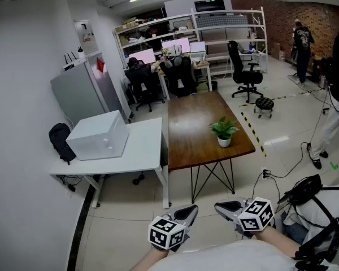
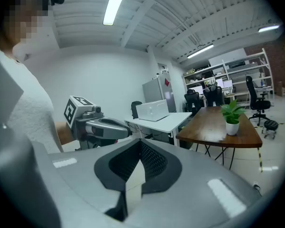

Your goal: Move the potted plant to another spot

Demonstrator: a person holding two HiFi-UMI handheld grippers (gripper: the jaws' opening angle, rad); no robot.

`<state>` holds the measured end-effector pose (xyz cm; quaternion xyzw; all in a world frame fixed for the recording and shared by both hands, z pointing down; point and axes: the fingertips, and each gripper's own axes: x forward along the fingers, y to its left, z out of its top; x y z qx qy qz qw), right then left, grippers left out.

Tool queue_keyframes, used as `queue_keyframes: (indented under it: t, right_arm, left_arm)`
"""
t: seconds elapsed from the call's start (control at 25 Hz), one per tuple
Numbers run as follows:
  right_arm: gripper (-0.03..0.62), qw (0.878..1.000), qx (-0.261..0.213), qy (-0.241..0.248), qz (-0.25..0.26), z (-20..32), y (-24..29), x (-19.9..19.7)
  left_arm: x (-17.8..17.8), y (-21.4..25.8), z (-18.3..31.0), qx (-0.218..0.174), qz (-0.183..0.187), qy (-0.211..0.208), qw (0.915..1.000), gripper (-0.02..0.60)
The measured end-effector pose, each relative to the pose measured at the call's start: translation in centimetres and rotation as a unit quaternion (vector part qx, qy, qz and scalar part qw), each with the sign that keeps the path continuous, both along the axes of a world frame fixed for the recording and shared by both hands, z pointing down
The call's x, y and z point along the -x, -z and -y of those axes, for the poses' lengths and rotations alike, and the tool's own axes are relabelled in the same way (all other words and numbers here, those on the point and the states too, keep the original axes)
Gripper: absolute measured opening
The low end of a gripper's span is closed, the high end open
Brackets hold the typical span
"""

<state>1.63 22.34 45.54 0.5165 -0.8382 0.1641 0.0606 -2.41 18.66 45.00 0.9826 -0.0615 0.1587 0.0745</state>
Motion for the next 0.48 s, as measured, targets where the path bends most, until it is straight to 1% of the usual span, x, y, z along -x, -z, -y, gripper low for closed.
queue_keyframes:
  t: [0.2, 0.28, 0.48]
  right_arm:
    - [0.006, 1.000, 0.002, -0.008, 0.002, -0.1, -0.7, -1.4]
    - [0.006, 1.000, 0.000, -0.016, 0.003, 0.1, -0.5, -2.0]
    - [0.006, 0.998, -0.009, -0.059, 0.023, 1.6, -0.7, -3.7]
  left_arm:
    - [-0.9, -0.9, 0.7, -0.005, 0.009, 0.004, 0.9999, -0.003]
    - [-1.3, -0.5, 0.8, -0.002, 0.006, 0.006, 1.0000, -0.003]
    - [-0.9, -0.6, 2.1, 0.008, -0.003, 0.012, 0.9999, -0.003]
